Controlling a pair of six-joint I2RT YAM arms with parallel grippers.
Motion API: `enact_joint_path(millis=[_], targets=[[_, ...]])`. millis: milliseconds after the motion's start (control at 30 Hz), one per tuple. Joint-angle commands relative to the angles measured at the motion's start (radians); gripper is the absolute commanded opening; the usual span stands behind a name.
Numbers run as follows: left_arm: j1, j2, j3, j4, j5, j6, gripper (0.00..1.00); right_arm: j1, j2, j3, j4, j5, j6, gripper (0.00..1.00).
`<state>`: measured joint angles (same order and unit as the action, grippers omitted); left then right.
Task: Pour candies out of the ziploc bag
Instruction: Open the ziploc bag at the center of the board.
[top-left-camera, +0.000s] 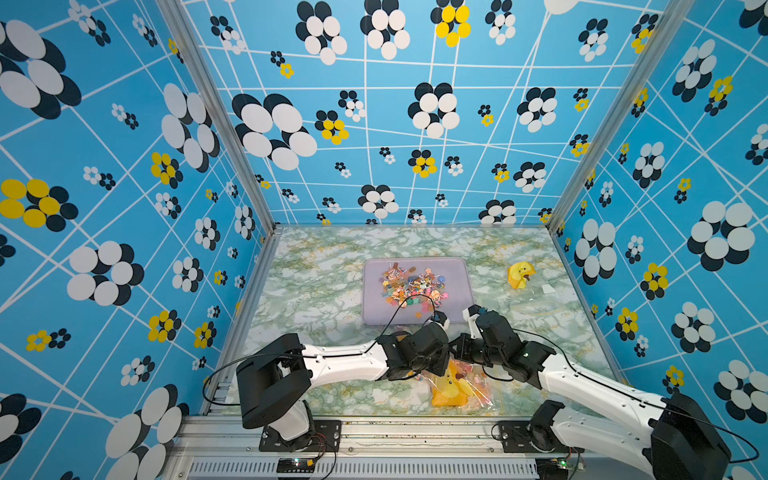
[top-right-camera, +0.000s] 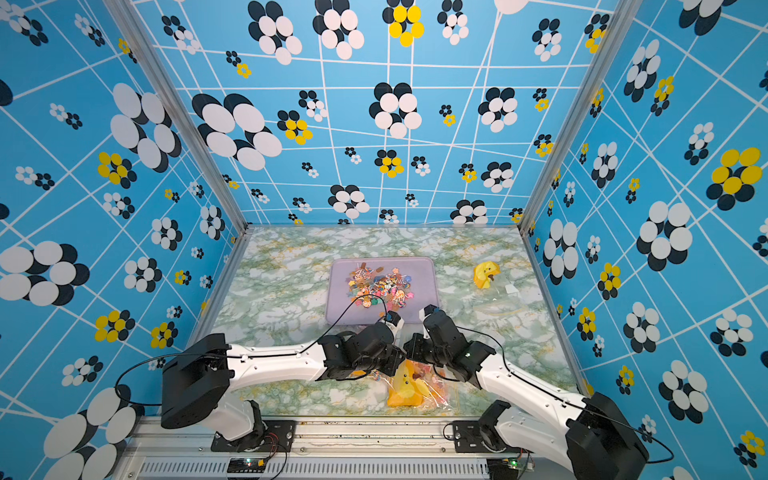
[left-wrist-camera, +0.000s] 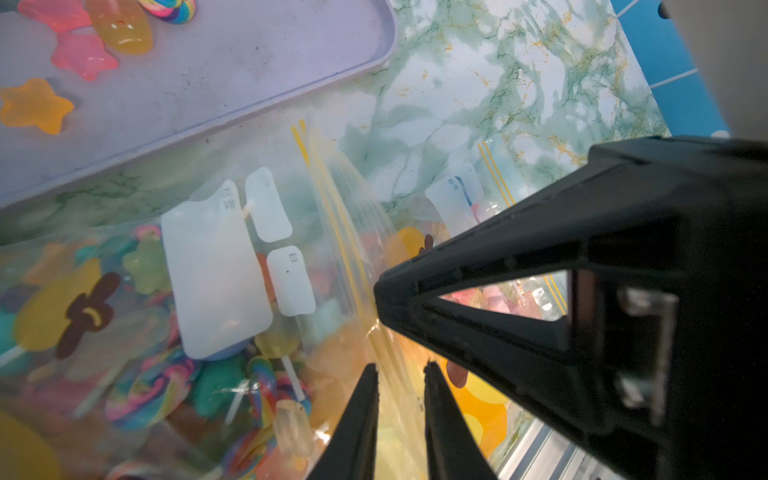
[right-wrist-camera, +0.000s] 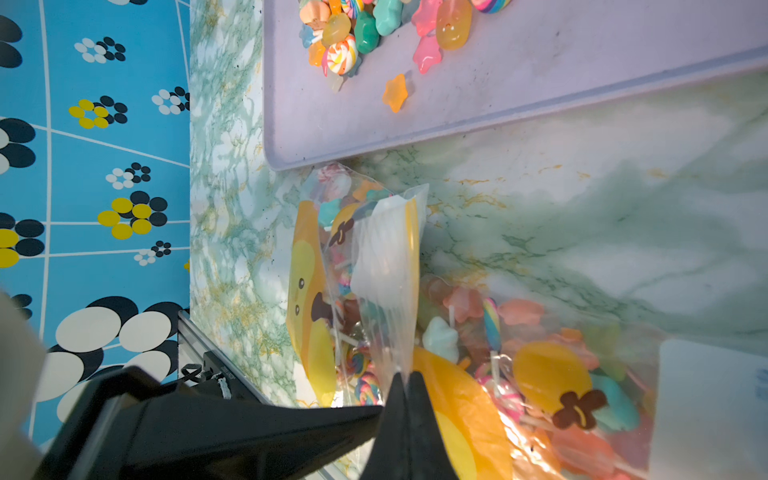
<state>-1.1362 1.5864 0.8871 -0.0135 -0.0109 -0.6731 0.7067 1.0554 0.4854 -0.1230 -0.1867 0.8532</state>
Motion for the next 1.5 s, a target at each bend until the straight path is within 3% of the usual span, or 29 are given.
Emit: enact_joint_path(millis=[0,567,933,1067,1467], targets=[[0.004,0.017,0.015,-0.003,0.000,-0.011,0.23,0.005,-0.014,0.036,-0.009,-0.002,-0.014,0.00],[0.007,0.040,0.027,-0.007,-0.011,-0.015,0.22,0.005,-0.023,0.035,0.001,-0.010,-0.010,0.00],[0.006,0.043,0.027,-0.008,-0.029,-0.020,0.11,0.005,-0.038,0.038,0.005,-0.023,0.000,0.00],[0.006,0.034,0.030,-0.034,-0.052,-0.019,0.00,0.005,-0.040,0.039,0.002,-0.023,-0.001,0.00],[0.018,-0.038,0.021,-0.161,-0.183,-0.016,0.00,0.005,-0.048,0.046,-0.048,0.001,-0.029,0.00]])
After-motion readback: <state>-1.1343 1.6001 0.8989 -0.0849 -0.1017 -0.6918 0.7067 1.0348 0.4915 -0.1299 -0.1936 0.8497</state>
